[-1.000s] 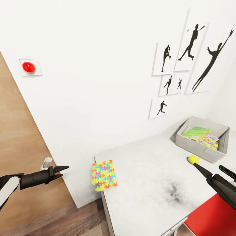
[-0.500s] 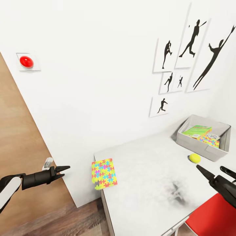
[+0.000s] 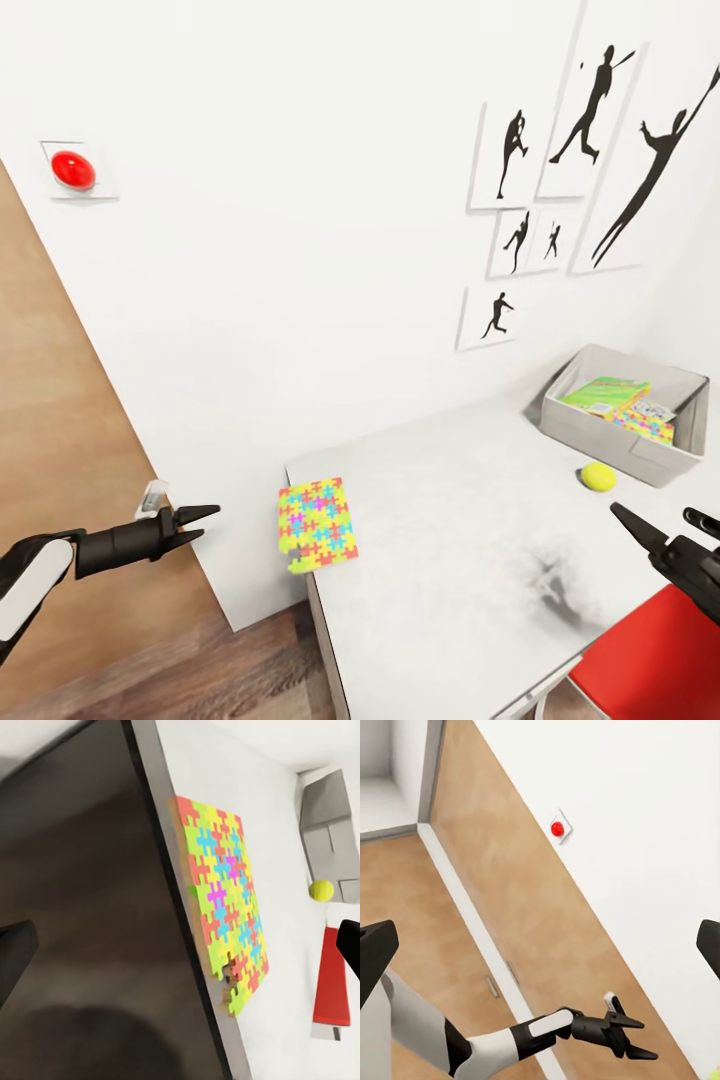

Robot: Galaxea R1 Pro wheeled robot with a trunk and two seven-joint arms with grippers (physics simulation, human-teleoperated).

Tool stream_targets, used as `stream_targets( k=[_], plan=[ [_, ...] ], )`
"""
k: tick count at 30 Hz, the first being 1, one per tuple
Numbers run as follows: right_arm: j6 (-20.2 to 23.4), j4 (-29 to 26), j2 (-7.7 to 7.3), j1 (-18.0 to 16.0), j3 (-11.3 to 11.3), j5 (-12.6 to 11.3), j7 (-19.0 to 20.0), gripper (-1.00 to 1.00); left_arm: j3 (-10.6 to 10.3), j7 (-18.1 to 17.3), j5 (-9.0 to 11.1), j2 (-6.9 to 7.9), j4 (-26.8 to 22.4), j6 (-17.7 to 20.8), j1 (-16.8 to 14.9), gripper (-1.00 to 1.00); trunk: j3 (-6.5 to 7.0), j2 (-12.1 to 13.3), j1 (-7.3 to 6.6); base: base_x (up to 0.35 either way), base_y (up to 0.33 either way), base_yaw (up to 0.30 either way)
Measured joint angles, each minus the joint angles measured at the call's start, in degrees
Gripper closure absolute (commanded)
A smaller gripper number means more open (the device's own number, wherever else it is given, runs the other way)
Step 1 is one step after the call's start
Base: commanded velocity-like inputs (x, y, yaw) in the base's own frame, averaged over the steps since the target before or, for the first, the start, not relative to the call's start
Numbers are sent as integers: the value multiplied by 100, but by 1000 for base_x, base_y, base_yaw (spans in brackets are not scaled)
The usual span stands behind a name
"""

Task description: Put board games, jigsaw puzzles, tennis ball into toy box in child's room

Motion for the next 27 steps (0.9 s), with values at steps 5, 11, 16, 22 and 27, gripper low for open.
stream_targets(
  k=[5,11,16,22,27],
  plan=[
    [-17,0,0,0,6,1,0,-100,0,-14,22,-14,-2,3,-7,-100,-90,-201,110,0,0,0],
    [-21,0,0,0,7,1,0,-100,-1,-293,71,-17,-7,5,-9,-100,-198,-441,242,0,0,0],
    [-21,0,0,0,6,1,0,-100,-11,-904,15,19,-8,6,-10,-100,-287,-642,352,0,0,0],
    [-28,0,0,0,7,1,0,-100,-12,-1446,-13,48,-9,8,-10,-100,-395,-883,483,0,0,0],
    [-30,0,0,0,7,1,0,-100,-8,-1545,-22,60,5,5,-10,-100,-485,-1083,593,0,0,0]
  ],
)
